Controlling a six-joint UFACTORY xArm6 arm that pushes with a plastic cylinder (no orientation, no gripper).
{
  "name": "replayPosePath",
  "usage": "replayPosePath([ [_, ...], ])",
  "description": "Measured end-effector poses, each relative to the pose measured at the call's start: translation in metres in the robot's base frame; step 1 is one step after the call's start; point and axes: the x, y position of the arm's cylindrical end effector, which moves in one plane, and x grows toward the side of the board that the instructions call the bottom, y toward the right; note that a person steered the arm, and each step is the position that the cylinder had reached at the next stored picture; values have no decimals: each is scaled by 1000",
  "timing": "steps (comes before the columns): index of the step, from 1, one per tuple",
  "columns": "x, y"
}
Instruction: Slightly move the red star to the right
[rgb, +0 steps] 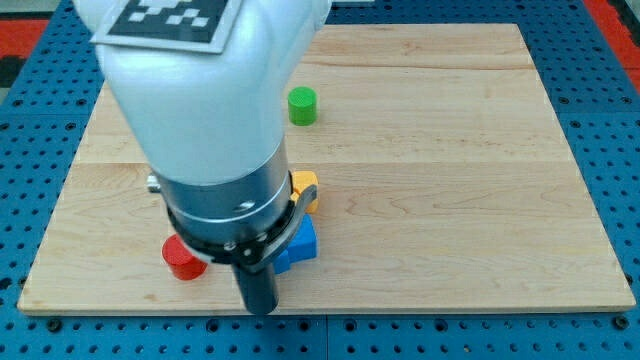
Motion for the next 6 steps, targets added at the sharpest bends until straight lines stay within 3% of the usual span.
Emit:
replayPosePath([
  [1, -10, 8],
  [3, -17, -53],
  [4, 9, -56],
  [5, -19, -145],
  [6, -86, -236],
])
